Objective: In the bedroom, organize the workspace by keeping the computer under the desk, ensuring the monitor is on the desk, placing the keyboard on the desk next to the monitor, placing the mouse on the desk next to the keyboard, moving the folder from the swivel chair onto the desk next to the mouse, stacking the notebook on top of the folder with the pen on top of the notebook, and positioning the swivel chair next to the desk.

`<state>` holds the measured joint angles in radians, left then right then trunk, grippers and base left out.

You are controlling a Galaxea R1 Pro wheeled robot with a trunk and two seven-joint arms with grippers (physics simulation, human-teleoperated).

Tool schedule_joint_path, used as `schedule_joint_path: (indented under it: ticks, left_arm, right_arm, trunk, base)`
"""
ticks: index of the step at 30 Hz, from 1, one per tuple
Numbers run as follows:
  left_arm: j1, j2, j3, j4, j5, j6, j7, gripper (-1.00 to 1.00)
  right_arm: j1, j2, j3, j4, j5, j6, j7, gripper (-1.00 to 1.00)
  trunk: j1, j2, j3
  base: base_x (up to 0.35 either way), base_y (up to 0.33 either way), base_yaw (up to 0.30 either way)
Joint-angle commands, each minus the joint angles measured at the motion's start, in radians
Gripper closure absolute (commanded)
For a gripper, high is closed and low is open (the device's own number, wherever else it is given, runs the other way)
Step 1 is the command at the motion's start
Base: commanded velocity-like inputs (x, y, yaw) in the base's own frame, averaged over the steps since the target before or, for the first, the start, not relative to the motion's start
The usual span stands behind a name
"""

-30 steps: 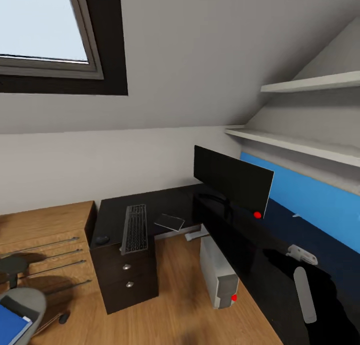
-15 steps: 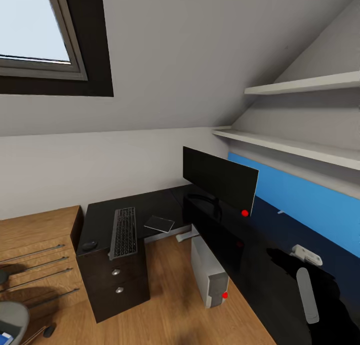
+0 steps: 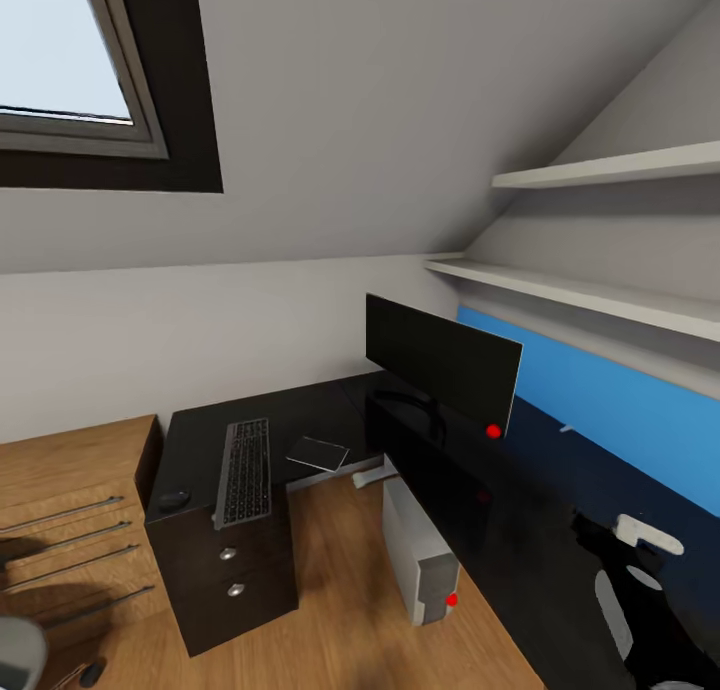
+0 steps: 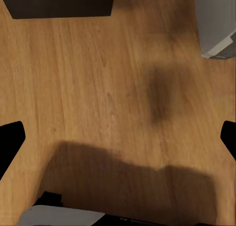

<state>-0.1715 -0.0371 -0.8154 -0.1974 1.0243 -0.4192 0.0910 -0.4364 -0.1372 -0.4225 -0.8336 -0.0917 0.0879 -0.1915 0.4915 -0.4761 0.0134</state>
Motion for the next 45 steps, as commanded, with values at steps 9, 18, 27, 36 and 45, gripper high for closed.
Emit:
schedule_joint_path:
  ticks: [9, 18, 27, 36, 45]
  left_arm:
    - [0.0, 0.0, -0.01, -0.002, -0.003, -0.01, 0.012, -1.0]
    - [0.0, -0.001, -0.011, -0.002, -0.003, -0.009, 0.013, -1.0]
    - [0.0, -0.001, -0.027, -0.002, -0.029, -0.008, 0.017, -1.0]
    - [0.0, -0.001, -0.038, -0.002, -0.066, -0.009, 0.034, -1.0]
    - [0.0, -0.001, -0.038, -0.002, -0.072, -0.009, 0.036, -1.0]
  right_arm:
    - [-0.465, -0.137, 0.004, 0.65, 0.056, -0.272, -0.035, -1.0]
    - [-0.529, -0.136, 0.002, 0.709, 0.092, -0.29, -0.036, -1.0]
    - [-0.536, -0.141, 0.004, 0.723, 0.101, -0.31, -0.028, -1.0]
    - [-0.536, -0.157, 0.004, 0.723, 0.101, -0.31, -0.028, -1.0]
    - [-0.536, -0.19, 0.004, 0.723, 0.1, -0.309, -0.029, -1.0]
  trunk:
    - [0.001, -0.001, 0.0]
    - [0.001, -0.001, 0.0]
    - [0.001, -0.001, 0.0]
    - [0.001, -0.001, 0.0]
    - [0.001, -0.001, 0.0]
  base:
    - [0.073, 0.0, 0.0]
    - [0.103, 0.0, 0.0]
    - [0.308, 0.0, 0.0]
    - [0.318, 0.0, 0.0]
    - [0.144, 0.0, 0.0]
